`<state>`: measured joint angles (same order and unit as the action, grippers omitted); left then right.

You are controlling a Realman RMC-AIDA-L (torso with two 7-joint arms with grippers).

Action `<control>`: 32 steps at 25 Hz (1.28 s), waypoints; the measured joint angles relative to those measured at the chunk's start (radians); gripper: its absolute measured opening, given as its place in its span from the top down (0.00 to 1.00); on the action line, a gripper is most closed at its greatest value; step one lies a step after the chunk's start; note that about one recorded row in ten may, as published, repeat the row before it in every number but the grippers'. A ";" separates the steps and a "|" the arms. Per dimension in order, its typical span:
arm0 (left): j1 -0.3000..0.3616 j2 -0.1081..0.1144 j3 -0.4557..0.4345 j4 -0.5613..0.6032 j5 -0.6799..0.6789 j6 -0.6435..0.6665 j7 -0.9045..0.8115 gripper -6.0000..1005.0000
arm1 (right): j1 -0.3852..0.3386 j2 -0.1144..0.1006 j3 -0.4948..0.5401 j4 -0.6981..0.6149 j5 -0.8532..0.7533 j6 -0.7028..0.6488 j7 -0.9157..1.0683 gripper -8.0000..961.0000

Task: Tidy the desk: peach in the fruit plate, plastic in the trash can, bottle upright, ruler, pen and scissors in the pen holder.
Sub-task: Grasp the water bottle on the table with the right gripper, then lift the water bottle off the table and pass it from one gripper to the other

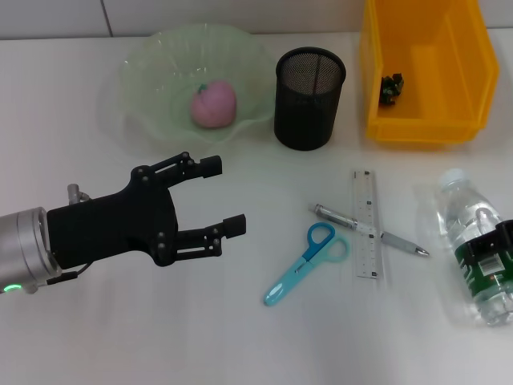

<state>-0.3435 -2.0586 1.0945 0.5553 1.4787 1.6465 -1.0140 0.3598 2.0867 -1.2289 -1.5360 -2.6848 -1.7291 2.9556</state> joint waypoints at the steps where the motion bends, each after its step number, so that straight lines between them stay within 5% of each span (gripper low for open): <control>1: 0.000 0.000 0.000 0.000 0.000 0.000 0.000 0.18 | 0.000 0.000 0.000 0.000 0.000 0.000 0.000 0.16; 17: 0.001 0.000 -0.001 0.000 0.000 0.001 0.001 0.19 | 0.022 -0.004 -0.022 0.107 -0.002 0.047 -0.005 0.17; 32: 0.000 0.000 -0.001 0.002 -0.001 0.008 0.001 0.19 | -0.015 -0.003 -0.045 0.046 -0.026 0.056 -0.022 0.19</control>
<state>-0.3437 -2.0586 1.0937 0.5571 1.4776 1.6545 -1.0133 0.3447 2.0834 -1.2738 -1.4904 -2.7106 -1.6727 2.9339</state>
